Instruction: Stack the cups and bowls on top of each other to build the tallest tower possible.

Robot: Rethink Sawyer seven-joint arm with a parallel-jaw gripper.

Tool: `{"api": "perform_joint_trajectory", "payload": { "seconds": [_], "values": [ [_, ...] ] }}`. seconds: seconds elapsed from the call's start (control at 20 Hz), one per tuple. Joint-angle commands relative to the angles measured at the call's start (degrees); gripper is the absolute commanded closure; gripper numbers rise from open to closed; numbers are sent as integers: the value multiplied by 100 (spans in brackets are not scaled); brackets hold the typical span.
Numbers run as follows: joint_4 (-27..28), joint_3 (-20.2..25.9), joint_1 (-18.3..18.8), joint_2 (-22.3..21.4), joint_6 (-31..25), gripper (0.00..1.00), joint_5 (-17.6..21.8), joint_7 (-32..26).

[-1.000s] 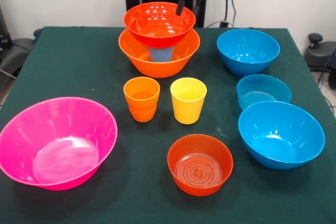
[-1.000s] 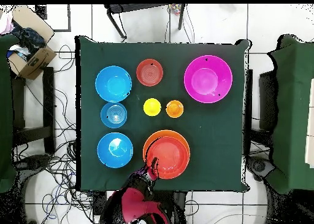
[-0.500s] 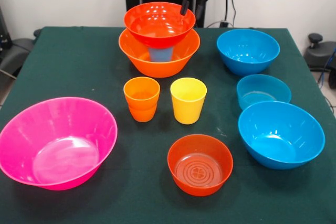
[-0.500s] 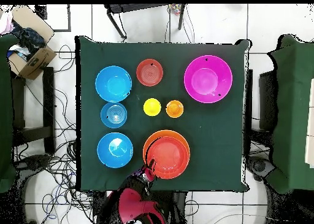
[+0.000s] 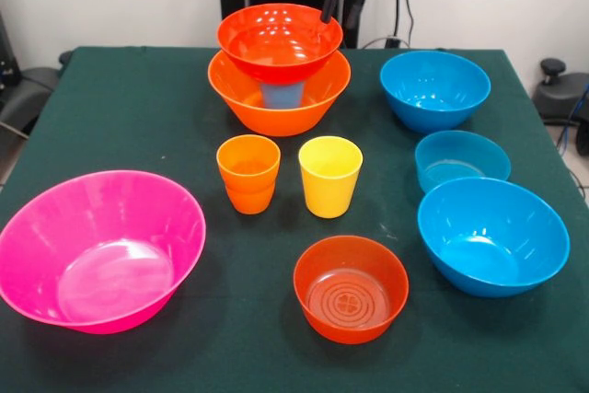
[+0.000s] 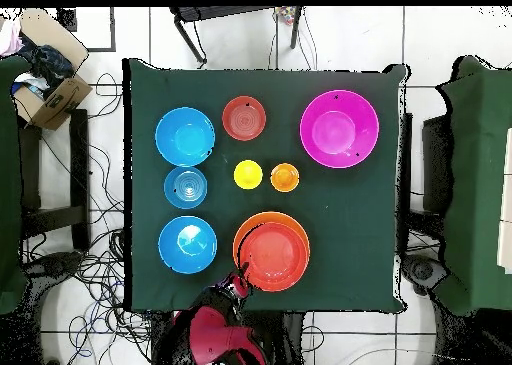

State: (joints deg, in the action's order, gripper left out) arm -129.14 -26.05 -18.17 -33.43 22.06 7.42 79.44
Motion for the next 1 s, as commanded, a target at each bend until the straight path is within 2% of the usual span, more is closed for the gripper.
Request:
{"api": "perform_joint_trajectory", "payload": {
  "seconds": [0.05,0.4,0.7,0.85,1.0],
  "values": [
    [53,684,58,-495,-1212,0,18,882],
    [98,740,101,-817,-1556,0,79,853],
    [-52,1401,357,-931,-1309,0,-115,1412],
    [-165,1969,644,-900,-1112,0,-37,1671],
    [-145,2234,708,-666,-532,0,44,1986]
  ]
}}
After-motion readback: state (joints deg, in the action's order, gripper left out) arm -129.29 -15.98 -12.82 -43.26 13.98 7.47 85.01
